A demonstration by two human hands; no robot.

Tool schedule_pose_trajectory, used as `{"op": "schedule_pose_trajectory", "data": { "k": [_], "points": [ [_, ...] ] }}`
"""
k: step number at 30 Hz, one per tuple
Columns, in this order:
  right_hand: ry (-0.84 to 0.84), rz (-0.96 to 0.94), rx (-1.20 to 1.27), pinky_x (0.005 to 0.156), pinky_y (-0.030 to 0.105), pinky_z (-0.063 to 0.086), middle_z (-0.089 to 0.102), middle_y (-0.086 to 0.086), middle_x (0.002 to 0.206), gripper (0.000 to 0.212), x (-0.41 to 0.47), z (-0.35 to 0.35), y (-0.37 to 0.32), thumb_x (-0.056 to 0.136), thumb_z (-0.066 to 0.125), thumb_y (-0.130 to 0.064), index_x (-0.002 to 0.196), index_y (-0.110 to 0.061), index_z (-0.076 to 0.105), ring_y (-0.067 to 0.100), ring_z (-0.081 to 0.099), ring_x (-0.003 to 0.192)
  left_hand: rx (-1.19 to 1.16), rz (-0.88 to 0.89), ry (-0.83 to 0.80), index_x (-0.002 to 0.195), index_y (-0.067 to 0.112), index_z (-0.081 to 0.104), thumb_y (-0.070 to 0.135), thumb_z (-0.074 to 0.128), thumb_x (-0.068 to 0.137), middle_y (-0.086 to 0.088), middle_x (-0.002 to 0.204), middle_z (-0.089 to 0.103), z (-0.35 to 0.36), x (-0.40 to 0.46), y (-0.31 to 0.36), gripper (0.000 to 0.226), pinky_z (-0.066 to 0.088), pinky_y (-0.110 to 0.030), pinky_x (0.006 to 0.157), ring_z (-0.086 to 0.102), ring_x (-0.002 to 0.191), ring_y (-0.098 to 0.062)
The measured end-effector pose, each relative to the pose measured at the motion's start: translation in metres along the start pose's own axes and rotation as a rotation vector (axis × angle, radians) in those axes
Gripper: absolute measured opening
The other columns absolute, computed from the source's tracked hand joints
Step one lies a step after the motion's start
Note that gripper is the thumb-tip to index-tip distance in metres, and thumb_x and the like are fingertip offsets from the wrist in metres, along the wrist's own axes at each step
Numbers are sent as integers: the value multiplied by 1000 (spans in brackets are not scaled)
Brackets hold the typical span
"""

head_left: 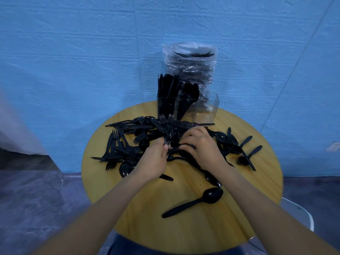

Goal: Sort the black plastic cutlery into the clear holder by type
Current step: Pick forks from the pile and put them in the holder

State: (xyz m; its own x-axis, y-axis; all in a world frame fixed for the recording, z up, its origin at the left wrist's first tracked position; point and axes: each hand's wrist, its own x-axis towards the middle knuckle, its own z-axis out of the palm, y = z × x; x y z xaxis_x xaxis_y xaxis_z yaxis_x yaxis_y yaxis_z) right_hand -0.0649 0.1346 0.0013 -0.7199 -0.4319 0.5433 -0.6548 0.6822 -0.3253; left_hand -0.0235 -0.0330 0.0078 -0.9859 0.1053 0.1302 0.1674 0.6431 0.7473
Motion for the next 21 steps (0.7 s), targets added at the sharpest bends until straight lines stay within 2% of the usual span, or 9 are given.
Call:
{"op": "schedule_pose_trajectory", "data": {
  "k": [3, 5, 6, 9, 12, 15, 18, 21],
  "points": [
    [-16, 52, 84, 85, 13, 30, 66, -1, 95, 21, 1, -3, -1, 79, 72, -26, 93, -11, 75, 17, 46, 100, -6, 11, -2, 106, 15, 47, 26, 26, 103, 0, 94, 58, -1, -2, -5, 24, 48, -30, 76, 58, 84, -19],
    [21, 134, 167, 86, 9, 31, 63, -8, 97, 23, 1, -6, -1, 81, 70, -29, 97, -13, 74, 12, 46, 100, 2, 12, -14, 112, 13, 48, 32, 26, 102, -3, 102, 61, -5, -3, -9, 30, 50, -37, 85, 60, 92, -20],
    [68, 172, 207, 87, 10, 32, 62, -10, 97, 21, 1, -8, -1, 84, 69, -29, 99, -15, 74, 11, 48, 101, 6, 9, -24, 112, 13, 48, 36, 27, 101, -4, 99, 61, -8, -4, -11, 33, 50, -37, 83, 60, 89, -20],
    [199, 274, 232, 90, 19, 38, 61, -12, 98, 18, 2, -13, 1, 89, 63, -14, 106, -15, 71, 11, 50, 101, -3, 15, -29, 94, 13, 47, 43, 30, 98, 1, 72, 49, -15, -5, -13, 34, 41, -26, 60, 48, 64, -12],
    [287, 324, 233, 91, 23, 45, 61, -13, 96, 24, 2, -17, 0, 90, 59, -2, 107, -14, 71, 9, 55, 98, -96, -21, 18, 80, 18, 42, 42, 35, 97, 7, 65, 39, -21, 1, -15, 30, 31, -23, 51, 38, 55, -8],
    [357, 315, 257, 86, 9, 44, 64, -12, 94, 24, 3, -19, -8, 89, 59, 0, 104, -14, 72, 4, 59, 93, -408, -135, 80, 79, 15, 40, 38, 34, 100, 5, 63, 32, -23, 12, -11, 32, 25, -18, 45, 27, 51, -7],
    [379, 387, 381, 83, 11, 48, 69, -10, 93, 23, 5, -16, -16, 90, 59, -2, 102, -17, 72, 0, 62, 90, -703, -272, 154, 84, 14, 45, 41, 37, 99, 4, 64, 33, -22, 25, 0, 32, 25, -16, 40, 26, 47, -6],
    [399, 569, 619, 80, 11, 50, 70, -12, 89, 23, 7, -14, -21, 89, 61, -2, 97, -22, 70, -6, 64, 86, -868, -302, 204, 79, 16, 42, 44, 47, 94, 4, 62, 33, -17, 33, 13, 32, 26, -15, 37, 26, 42, -3]
  ]
}}
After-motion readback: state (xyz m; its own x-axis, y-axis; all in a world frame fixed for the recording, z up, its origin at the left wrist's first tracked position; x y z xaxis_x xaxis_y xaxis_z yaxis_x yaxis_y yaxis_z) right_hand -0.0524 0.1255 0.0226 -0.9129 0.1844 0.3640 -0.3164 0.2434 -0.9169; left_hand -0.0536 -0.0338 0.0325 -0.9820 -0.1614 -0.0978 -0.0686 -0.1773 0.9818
